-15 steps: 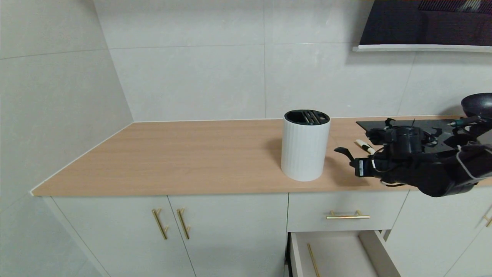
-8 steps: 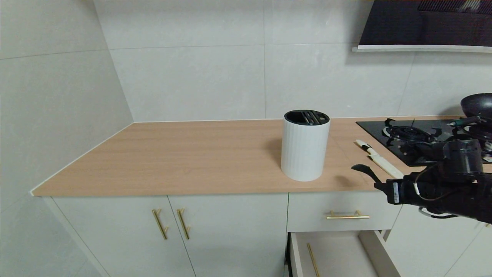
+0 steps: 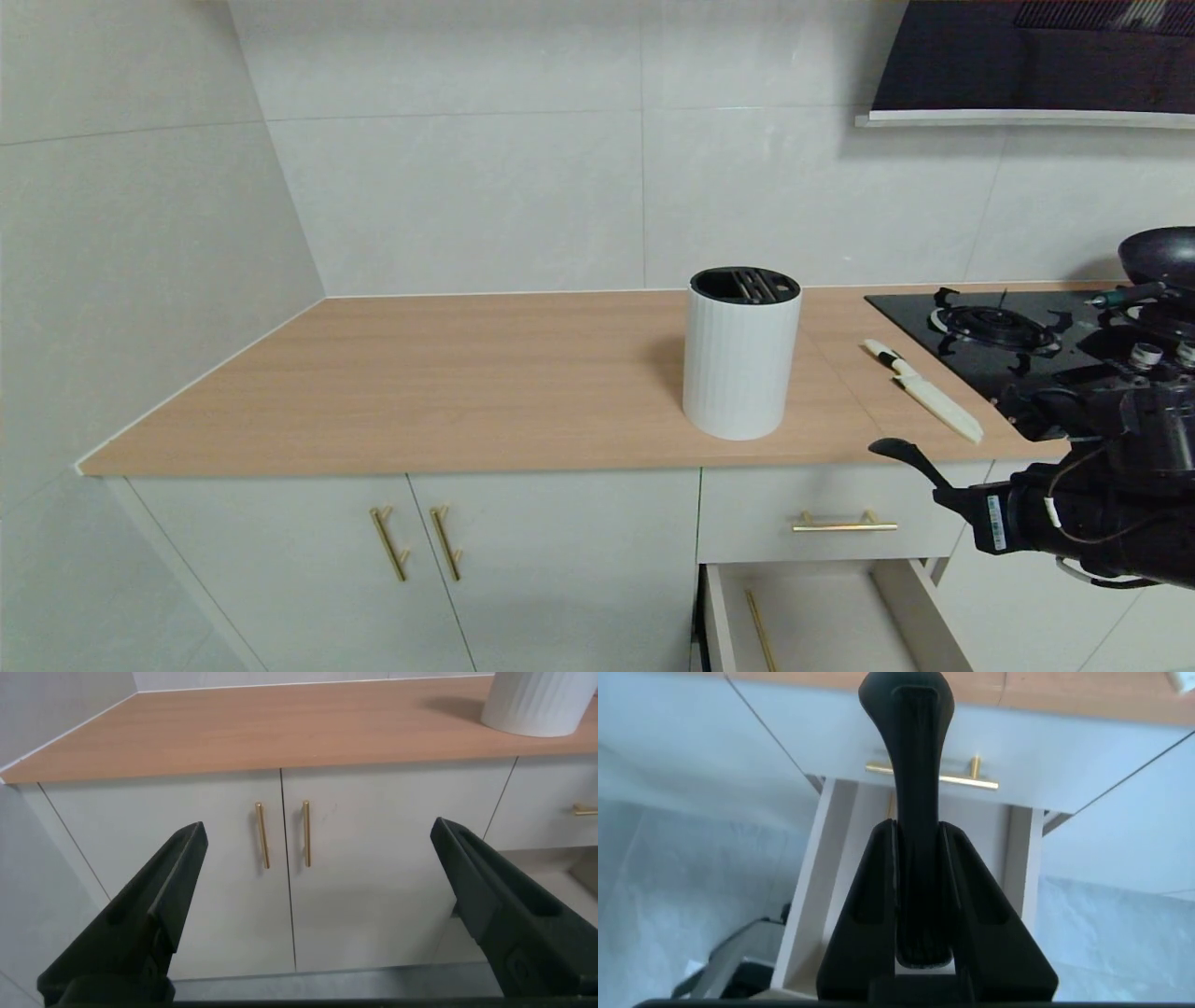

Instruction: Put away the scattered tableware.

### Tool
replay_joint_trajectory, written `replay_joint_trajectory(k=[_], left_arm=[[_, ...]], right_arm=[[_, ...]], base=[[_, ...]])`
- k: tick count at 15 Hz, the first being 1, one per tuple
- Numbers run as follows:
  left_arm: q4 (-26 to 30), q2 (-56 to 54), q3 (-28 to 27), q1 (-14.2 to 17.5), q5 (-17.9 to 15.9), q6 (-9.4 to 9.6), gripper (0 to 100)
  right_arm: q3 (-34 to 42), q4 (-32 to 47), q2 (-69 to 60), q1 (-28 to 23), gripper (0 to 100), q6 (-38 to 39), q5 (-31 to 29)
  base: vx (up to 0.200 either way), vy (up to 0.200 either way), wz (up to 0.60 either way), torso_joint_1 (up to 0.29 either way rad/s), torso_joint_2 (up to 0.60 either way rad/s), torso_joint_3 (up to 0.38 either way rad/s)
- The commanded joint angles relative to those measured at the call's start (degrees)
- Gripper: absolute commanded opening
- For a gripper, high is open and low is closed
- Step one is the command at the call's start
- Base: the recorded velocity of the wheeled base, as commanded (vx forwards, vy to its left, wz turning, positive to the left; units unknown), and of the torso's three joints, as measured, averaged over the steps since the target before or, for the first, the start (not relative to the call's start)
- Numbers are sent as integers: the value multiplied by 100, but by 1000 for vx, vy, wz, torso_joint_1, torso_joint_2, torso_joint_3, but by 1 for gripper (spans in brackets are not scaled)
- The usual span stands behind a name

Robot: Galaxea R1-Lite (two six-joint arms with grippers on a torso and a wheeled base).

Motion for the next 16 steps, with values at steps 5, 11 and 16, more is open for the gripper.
replay_joint_trajectory(k=[5, 11, 16], left_arm=[[0, 0, 0, 0, 1, 2, 100], [0, 0, 0, 0, 1, 2, 100], [0, 0, 0, 0, 1, 2, 100]], right_arm=[[151, -3, 99, 96, 0, -38, 6], [160, -3, 433, 96, 0, -196, -21], [151, -12, 661, 96, 0, -196, -38]], base=[[0, 0, 0, -21, 44, 25], [0, 0, 0, -198, 460, 259], [0, 0, 0, -204, 495, 286]])
